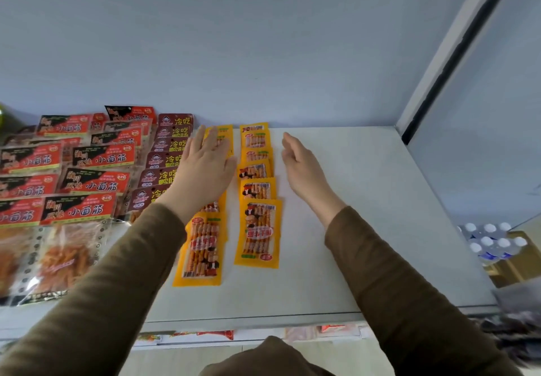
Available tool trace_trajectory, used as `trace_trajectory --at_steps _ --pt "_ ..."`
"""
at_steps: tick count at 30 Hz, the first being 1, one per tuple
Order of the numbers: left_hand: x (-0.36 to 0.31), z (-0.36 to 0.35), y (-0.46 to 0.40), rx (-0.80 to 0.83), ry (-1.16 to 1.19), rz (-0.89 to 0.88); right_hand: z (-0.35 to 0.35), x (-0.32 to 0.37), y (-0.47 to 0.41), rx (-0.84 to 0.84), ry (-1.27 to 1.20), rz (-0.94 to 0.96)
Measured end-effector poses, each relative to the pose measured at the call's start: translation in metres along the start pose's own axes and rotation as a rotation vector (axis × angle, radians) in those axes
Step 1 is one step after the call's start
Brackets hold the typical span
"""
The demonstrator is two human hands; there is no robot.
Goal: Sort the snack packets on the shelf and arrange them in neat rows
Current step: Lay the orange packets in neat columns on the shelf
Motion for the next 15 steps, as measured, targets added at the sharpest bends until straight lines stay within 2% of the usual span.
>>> trace_trajectory --at_steps 2,8,15 --pt "-0.006 0.005 0.036 -0.039 -0.045 -0.027 0.008 -0.006 0.021 0.001 -0.002 0.018" --pt "-0.032 -0.017 0.078 0.047 -0.116 -0.006 -0.009 -0.001 0.070 -0.003 0.241 0.082" --pt "-0.030 -0.033 0.068 0.105 0.093 0.076 -0.016 0.001 0.077 -0.016 0.297 0.086"
Point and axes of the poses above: each hand's wrist, its own y-axis away from the middle knuckle, its own z-axis out of the back of the hand, x = y × z, the point moved 8 cm from there along -y, towards the middle knuckle, and after that the axes turned 6 degrees about y, right-handed, at the moved point
